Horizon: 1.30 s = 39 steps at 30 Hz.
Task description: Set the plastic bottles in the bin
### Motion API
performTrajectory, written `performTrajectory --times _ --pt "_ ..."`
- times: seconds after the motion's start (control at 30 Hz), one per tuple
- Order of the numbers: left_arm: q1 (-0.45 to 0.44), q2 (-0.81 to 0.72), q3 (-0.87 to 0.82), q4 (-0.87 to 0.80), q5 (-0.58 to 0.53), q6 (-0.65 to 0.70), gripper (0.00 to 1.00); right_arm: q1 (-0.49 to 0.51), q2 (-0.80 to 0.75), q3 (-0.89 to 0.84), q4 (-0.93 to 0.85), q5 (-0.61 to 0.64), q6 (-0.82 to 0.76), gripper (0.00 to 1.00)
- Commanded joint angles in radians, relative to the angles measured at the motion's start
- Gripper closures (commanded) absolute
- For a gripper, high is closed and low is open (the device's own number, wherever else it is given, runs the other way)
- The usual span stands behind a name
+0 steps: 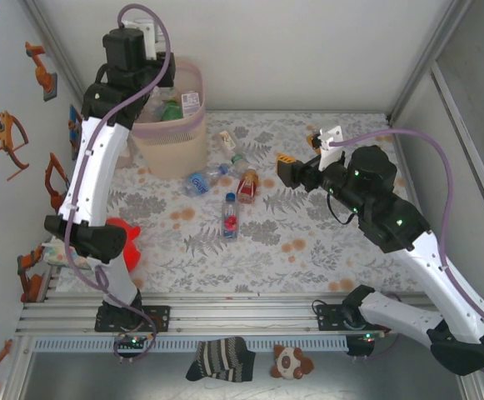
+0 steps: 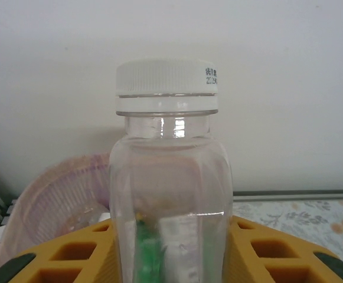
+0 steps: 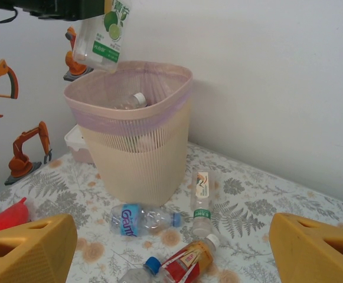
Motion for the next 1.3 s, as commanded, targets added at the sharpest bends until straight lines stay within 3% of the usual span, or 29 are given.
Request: performTrajectory --times 0.0,0.13,0.4,1.27 --pt "0.033 0.082 0.127 -0.074 0.012 0.036 0.6 -0.006 -0.015 0.021 0.017 0.007 0.014 0.16" --pt "0.076 0.18 0.225 -0.161 -0.023 0.057 0.61 -0.006 -0.024 0.022 0.012 0.012 0.014 0.16" --pt "0.153 0.229 0.18 -0.243 0.023 0.016 0.61 -0.006 -0.025 0.018 0.012 0.013 0.017 0.16" --pt "0.233 0.44 0.204 -0.435 0.138 -0.061 0.62 -0.006 -0.037 0.0 0.027 0.009 0.038 0.17"
